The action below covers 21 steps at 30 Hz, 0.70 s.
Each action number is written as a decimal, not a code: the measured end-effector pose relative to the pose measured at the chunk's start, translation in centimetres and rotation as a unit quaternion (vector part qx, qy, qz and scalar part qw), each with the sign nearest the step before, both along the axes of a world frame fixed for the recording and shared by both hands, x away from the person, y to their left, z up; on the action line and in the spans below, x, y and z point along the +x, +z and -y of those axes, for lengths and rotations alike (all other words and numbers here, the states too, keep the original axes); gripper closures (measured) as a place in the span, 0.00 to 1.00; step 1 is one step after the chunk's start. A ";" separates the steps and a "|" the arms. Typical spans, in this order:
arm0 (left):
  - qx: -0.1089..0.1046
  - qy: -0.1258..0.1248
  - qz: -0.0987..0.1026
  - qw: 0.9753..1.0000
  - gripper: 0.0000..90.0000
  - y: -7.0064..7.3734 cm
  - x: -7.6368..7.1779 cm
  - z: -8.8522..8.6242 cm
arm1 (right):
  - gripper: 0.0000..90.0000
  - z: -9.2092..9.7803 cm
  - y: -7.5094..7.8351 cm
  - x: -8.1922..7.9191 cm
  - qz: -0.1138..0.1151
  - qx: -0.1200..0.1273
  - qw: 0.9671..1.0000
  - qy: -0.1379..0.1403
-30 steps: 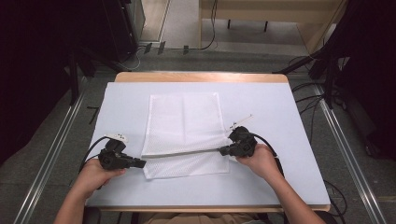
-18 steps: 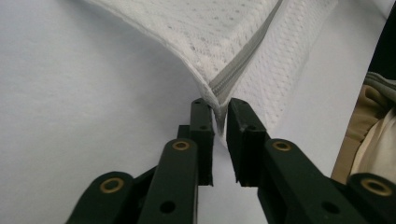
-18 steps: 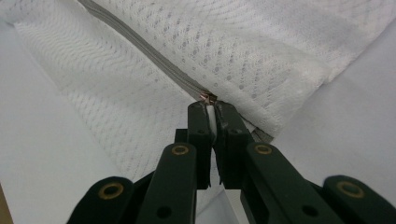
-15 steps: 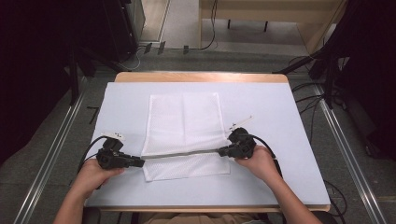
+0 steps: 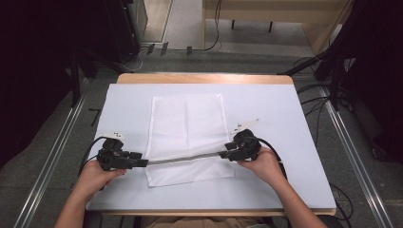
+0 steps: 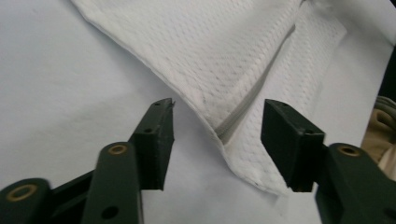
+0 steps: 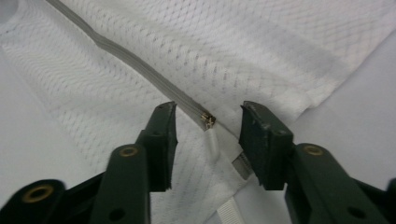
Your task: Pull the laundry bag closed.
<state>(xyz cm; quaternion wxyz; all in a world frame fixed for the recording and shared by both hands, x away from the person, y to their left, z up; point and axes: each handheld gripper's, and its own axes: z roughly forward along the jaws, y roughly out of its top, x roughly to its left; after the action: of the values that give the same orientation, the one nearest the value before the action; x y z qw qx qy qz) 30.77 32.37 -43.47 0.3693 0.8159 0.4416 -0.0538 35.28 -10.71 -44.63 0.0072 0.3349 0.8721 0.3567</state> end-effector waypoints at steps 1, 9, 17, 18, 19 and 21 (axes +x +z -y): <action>0.002 0.005 0.009 1.000 0.48 0.0 0.0 -0.1 | 0.54 0.0 0.0 0.0 0.000 0.000 1.000 0.000; 0.013 0.032 0.033 0.999 0.40 0.2 0.1 -0.8 | 0.38 1.2 0.4 0.0 0.049 0.013 0.999 -0.006; 0.018 0.058 0.067 0.996 0.38 0.6 0.1 -1.4 | 0.33 2.8 0.6 0.0 0.074 0.018 0.997 -0.033; 0.019 0.062 0.069 0.996 0.38 0.6 0.2 -1.5 | 0.33 3.0 0.7 0.0 0.076 0.021 0.996 -0.035; 0.021 0.065 0.071 0.995 0.38 0.6 0.2 -1.6 | 0.33 3.2 0.7 0.0 0.076 0.024 0.996 -0.036; 0.023 0.073 0.075 0.994 0.38 0.6 0.2 -1.8 | 0.32 3.7 0.8 0.2 0.077 0.027 0.996 -0.039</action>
<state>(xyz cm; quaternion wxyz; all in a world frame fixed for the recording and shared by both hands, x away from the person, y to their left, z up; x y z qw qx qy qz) 30.95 34.14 -42.89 0.3853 0.7914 0.4725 0.0452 35.44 -14.45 -43.83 0.0792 0.3407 0.8452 0.4040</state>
